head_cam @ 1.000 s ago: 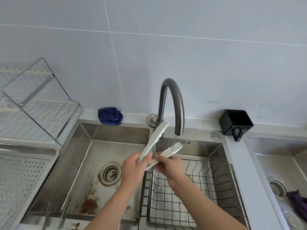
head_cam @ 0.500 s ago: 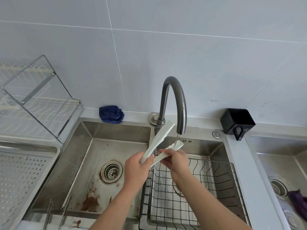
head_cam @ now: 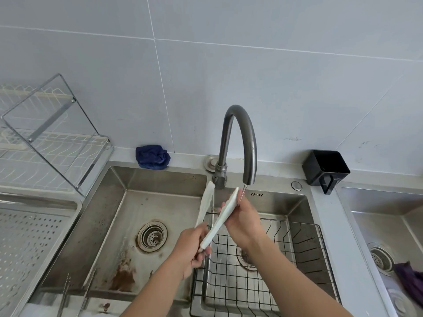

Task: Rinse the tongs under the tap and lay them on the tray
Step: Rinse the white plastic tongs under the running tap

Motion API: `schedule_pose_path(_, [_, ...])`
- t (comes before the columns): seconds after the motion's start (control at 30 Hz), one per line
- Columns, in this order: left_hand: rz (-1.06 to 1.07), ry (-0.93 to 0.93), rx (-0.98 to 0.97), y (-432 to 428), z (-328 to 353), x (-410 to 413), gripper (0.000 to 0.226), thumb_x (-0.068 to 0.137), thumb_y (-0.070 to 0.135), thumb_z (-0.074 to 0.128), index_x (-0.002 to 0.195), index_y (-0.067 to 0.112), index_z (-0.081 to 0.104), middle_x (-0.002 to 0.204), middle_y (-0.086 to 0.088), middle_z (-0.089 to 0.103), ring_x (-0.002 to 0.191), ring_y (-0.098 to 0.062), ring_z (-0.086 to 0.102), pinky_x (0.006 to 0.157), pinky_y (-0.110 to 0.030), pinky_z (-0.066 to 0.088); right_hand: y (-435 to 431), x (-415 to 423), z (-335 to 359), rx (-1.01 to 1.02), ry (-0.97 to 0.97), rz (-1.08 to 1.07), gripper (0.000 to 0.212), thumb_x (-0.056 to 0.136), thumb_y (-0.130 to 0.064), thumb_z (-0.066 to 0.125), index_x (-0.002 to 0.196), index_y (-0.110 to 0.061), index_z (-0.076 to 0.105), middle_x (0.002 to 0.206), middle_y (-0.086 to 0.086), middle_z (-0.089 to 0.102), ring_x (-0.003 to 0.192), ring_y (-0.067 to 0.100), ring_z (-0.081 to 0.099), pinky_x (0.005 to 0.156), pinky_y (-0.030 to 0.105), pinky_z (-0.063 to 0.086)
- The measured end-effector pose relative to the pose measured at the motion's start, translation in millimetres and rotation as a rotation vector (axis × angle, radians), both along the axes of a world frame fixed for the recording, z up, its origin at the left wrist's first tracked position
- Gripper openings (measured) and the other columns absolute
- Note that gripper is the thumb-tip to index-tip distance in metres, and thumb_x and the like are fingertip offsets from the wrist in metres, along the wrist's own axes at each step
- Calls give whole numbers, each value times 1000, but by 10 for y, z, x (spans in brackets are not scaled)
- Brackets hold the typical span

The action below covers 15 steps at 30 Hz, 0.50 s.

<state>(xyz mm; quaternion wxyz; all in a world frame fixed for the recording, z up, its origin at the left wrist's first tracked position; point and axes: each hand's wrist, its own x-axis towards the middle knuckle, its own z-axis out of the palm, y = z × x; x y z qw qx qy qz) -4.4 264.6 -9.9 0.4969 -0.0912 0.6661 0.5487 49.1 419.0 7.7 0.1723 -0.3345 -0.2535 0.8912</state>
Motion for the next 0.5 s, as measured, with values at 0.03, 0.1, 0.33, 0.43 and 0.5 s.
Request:
schedule_pose_path(0.03, [-23, -20, -7, 13, -12, 34, 37, 100, 43, 53, 90, 8, 63, 51, -7, 56, 34, -12, 33, 35, -13, 18, -46, -11, 4, -2, -31, 17, 34, 99, -43, 60, 93, -10, 60, 71, 7, 58, 62, 22, 60, 64, 37, 57])
schedule_pose_path(0.1, [-27, -61, 4, 27, -42, 91, 41, 101, 47, 51, 92, 8, 61, 49, -3, 49, 34, -11, 31, 34, -13, 18, -94, -5, 15, -2, -88, 33, 47, 96, -56, 58, 88, -10, 63, 68, 6, 59, 58, 21, 61, 59, 35, 57])
schedule_pose_path(0.33, [-36, -69, -44, 36, -126, 194, 50, 101, 54, 46, 86, 9, 61, 46, 0, 41, 32, -9, 28, 37, -14, 16, -128, 123, 59, 242, -38, 97, 9, 92, -21, 72, 85, -17, 68, 78, 9, 62, 68, 28, 65, 69, 41, 57])
schedule_pose_path(0.43, [-43, -92, -27, 103, -124, 245, 53, 100, 56, 46, 80, 10, 62, 46, 0, 39, 32, -8, 29, 36, -14, 18, -156, 74, 140, 358, -219, 28, 29, 94, -46, 67, 84, -18, 67, 66, 0, 62, 54, 18, 63, 59, 35, 58])
schedule_pose_path(0.5, [-39, -70, -46, 134, -127, 256, 55, 98, 59, 49, 77, 11, 64, 48, 2, 41, 34, -8, 33, 35, -15, 20, -131, 56, 165, 293, -309, 20, 47, 94, -64, 57, 92, -18, 66, 58, -4, 63, 48, 17, 62, 56, 35, 57])
